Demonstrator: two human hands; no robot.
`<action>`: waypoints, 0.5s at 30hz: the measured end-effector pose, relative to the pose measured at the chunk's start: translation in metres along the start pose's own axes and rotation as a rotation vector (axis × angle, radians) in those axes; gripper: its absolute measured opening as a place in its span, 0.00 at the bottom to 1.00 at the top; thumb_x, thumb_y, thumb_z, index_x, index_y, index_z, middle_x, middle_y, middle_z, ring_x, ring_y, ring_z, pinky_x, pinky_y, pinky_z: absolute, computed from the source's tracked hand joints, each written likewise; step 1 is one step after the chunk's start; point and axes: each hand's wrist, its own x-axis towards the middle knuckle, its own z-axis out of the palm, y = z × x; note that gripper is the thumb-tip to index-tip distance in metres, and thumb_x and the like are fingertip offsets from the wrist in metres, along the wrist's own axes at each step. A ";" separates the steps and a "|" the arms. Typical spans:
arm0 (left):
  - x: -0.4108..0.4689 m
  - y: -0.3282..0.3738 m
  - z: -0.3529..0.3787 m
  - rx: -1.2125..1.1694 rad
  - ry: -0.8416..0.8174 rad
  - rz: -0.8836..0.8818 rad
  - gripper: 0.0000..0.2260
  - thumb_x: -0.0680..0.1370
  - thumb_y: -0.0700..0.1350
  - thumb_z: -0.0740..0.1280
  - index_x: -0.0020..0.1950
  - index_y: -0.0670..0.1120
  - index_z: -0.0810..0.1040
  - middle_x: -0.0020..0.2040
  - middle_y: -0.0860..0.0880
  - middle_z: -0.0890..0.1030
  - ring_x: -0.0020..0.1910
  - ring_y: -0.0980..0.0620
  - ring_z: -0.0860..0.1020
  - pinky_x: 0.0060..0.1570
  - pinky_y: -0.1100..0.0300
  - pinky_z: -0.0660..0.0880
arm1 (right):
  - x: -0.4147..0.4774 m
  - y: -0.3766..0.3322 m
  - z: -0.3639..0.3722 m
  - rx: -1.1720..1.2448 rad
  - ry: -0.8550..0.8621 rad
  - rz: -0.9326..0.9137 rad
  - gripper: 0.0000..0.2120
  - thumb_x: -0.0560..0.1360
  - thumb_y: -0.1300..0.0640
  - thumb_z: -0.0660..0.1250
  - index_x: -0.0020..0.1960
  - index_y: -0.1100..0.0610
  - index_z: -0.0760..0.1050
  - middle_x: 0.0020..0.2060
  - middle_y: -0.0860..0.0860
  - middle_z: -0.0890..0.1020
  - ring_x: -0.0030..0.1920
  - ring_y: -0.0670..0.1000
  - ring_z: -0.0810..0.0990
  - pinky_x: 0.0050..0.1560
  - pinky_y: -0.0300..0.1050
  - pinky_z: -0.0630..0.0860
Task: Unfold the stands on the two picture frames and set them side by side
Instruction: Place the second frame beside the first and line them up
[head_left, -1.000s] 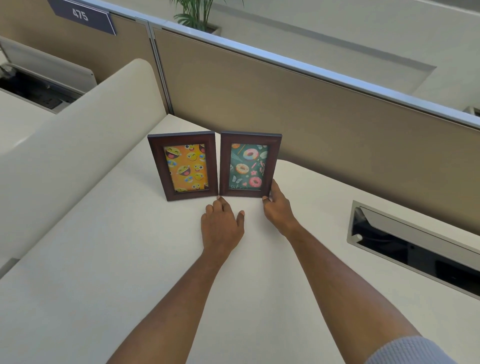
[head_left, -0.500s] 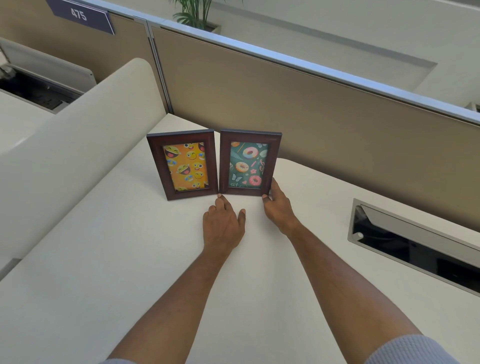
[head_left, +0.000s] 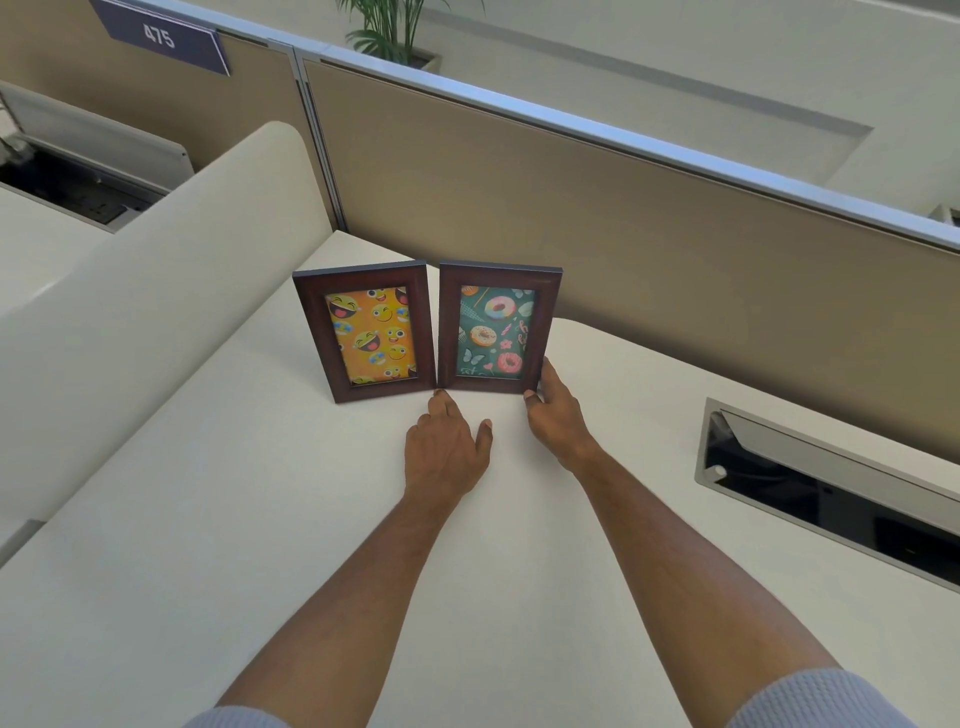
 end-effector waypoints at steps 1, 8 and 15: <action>0.000 0.000 0.000 0.007 -0.002 0.001 0.37 0.83 0.61 0.52 0.79 0.31 0.57 0.76 0.38 0.67 0.60 0.42 0.78 0.55 0.51 0.75 | 0.000 0.000 0.000 0.000 0.003 -0.003 0.27 0.85 0.65 0.56 0.82 0.52 0.57 0.77 0.52 0.70 0.77 0.56 0.69 0.76 0.55 0.67; 0.002 0.001 0.000 0.003 -0.012 -0.009 0.37 0.83 0.61 0.52 0.79 0.32 0.57 0.76 0.37 0.68 0.61 0.42 0.79 0.55 0.51 0.76 | 0.001 0.001 0.001 0.013 0.007 0.003 0.27 0.85 0.65 0.56 0.82 0.52 0.57 0.77 0.53 0.70 0.77 0.56 0.69 0.76 0.55 0.67; 0.003 0.000 -0.001 -0.001 0.017 -0.003 0.37 0.83 0.61 0.52 0.79 0.31 0.57 0.76 0.37 0.68 0.61 0.42 0.79 0.55 0.51 0.76 | 0.007 0.001 -0.001 0.154 0.001 0.067 0.24 0.86 0.57 0.54 0.81 0.51 0.59 0.79 0.51 0.68 0.79 0.55 0.66 0.77 0.57 0.67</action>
